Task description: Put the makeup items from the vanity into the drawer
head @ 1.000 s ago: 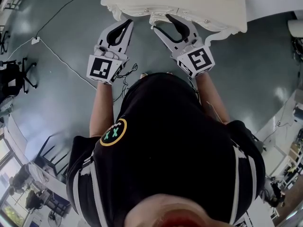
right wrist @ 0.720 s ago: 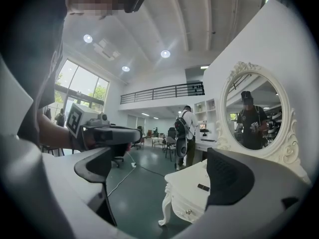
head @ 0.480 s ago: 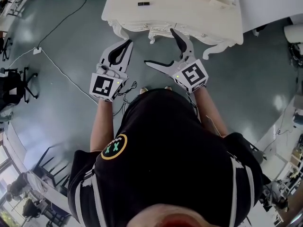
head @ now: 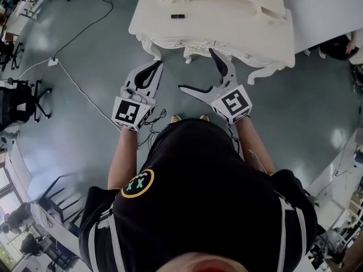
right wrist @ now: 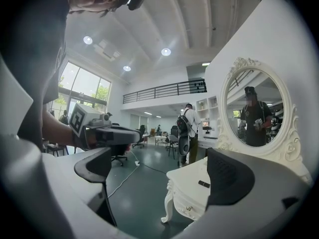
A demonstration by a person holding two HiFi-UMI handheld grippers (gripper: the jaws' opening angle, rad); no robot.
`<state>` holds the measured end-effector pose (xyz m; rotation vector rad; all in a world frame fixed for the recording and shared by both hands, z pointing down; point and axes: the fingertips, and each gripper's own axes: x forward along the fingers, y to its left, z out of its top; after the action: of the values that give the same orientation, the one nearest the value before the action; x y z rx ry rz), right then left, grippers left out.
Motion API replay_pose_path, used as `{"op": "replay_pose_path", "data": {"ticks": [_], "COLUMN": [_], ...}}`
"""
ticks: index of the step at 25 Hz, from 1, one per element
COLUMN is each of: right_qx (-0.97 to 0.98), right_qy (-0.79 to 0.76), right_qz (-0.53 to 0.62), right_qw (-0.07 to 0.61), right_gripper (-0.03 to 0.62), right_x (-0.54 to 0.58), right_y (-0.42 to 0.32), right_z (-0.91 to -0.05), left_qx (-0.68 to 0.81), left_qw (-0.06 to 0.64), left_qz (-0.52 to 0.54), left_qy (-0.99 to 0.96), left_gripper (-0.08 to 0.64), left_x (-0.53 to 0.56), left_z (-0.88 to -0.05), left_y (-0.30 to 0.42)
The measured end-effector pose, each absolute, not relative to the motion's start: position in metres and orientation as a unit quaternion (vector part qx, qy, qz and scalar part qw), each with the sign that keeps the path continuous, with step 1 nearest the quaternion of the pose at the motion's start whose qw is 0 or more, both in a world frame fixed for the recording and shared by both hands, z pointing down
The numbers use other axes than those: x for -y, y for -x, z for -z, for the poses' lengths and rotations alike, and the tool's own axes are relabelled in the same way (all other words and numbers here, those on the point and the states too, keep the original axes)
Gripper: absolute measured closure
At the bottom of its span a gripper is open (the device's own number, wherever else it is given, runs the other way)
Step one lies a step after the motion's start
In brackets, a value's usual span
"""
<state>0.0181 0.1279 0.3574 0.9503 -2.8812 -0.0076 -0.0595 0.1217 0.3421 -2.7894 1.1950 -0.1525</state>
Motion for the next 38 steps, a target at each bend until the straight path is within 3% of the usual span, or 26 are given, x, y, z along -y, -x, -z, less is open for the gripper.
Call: {"op": "replay_pose_path", "data": {"ticks": [17, 28, 38], "right_qx": [0.961, 0.955, 0.941], "right_qy": [-0.274, -0.291, -0.324], "right_qz": [0.003, 0.015, -0.009], "right_qw": [0.042, 0.048, 0.093], "right_gripper": [-0.008, -0.006, -0.006], "right_x": [-0.112, -0.014, 0.089], "right_y": [-0.05, -0.023, 0.009], "right_z": [-0.366, -0.38, -0.401], "left_qx": [-0.422, -0.408, -0.381], "left_qw": [0.037, 0.035, 0.028], "left_qz": [0.078, 0.05, 0.057], "left_qy": [0.903, 0.911, 0.922], "left_gripper": [0.54, 0.54, 0.54], "left_x": [-0.11, -0.005, 0.1], "left_z": [-0.357, -0.368, -0.391], "left_y": [0.02, 0.038, 0.082]}}
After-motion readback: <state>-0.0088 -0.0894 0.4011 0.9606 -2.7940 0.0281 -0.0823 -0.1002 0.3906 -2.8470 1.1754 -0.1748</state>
